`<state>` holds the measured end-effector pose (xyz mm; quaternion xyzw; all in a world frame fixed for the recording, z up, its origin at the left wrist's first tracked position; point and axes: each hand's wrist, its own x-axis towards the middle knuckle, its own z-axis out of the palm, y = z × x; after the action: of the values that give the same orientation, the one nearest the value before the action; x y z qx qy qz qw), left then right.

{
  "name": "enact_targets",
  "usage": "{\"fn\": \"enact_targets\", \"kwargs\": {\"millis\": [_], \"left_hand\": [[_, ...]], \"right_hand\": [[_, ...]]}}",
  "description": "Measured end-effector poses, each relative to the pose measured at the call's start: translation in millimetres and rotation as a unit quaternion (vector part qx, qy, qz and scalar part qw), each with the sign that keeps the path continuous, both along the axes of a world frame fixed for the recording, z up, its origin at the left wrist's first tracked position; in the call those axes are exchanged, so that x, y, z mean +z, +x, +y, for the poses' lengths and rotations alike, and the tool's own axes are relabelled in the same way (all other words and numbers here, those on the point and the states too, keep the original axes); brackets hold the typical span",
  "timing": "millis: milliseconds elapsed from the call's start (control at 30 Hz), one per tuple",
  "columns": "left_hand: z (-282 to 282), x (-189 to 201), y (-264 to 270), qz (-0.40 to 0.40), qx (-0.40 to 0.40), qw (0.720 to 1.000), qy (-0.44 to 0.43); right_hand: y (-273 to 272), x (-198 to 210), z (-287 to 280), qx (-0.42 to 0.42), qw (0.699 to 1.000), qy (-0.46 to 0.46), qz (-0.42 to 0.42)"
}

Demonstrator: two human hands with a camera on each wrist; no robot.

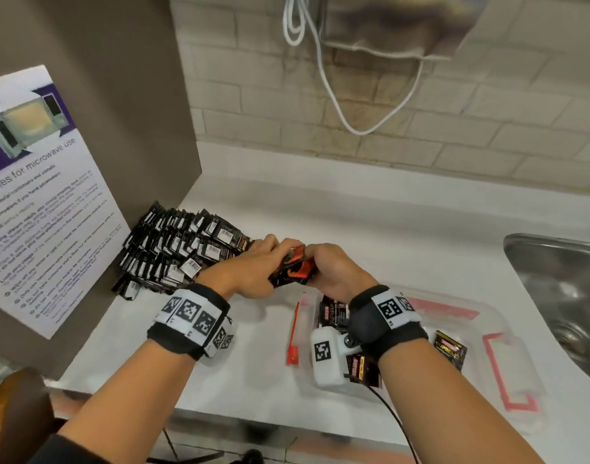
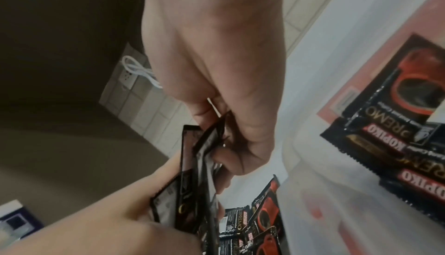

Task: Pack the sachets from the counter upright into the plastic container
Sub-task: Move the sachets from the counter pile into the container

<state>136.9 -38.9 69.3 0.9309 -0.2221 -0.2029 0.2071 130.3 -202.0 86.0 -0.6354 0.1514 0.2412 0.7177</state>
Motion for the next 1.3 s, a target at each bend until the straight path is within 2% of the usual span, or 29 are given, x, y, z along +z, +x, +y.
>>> {"fn": "enact_targets", "kwargs": {"millis": [233, 433, 500, 567, 633, 700, 767, 833, 967, 1100, 1300], "left_hand": [[-29, -1, 5, 0.023, -0.027, 0.999, -0.024], [-41, -1, 7, -0.062, -0.006, 0.998, -0.03], [-42, 1, 7, -0.067, 0.005, 0.997, -0.046], [-42, 2, 6, -0.049, 0.028, 0.994, -0.09], [-41, 3, 4, -0.044, 0.045, 0.989, -0.133], [-43, 3, 2, -0.046, 0.054, 0.986, -0.151], [-46, 2, -2, -0.032, 0.047, 0.984, -0.167], [-51, 5, -7, -0.022, 0.024, 0.982, -0.188], [-57, 8, -15, -0.014, -0.002, 0.978, -0.207], [-57, 7, -18, 0.016, 0.019, 0.972, -0.235], [-50, 6, -16, -0.024, 0.061, 0.961, -0.268]], "right_hand": [[-4, 7, -28, -0.027, 0.999, 0.02, 0.019], [-4, 15, -51, -0.06, 0.985, 0.156, 0.045], [-6, 17, -61, -0.035, 0.991, 0.123, 0.027], [-9, 17, -75, 0.013, 1.0, -0.017, -0.011], [-13, 14, -91, 0.085, 0.974, -0.199, -0.061], [-19, 8, -106, 0.179, 0.913, -0.351, -0.104], [-25, 1, -114, 0.278, 0.848, -0.436, -0.122], [-28, -1, -115, 0.343, 0.812, -0.455, -0.125], [-29, -2, -107, 0.377, 0.8, -0.451, -0.118], [-27, -7, -105, 0.426, 0.783, -0.444, -0.096], [-26, -14, -102, 0.469, 0.767, -0.433, -0.056]]}}
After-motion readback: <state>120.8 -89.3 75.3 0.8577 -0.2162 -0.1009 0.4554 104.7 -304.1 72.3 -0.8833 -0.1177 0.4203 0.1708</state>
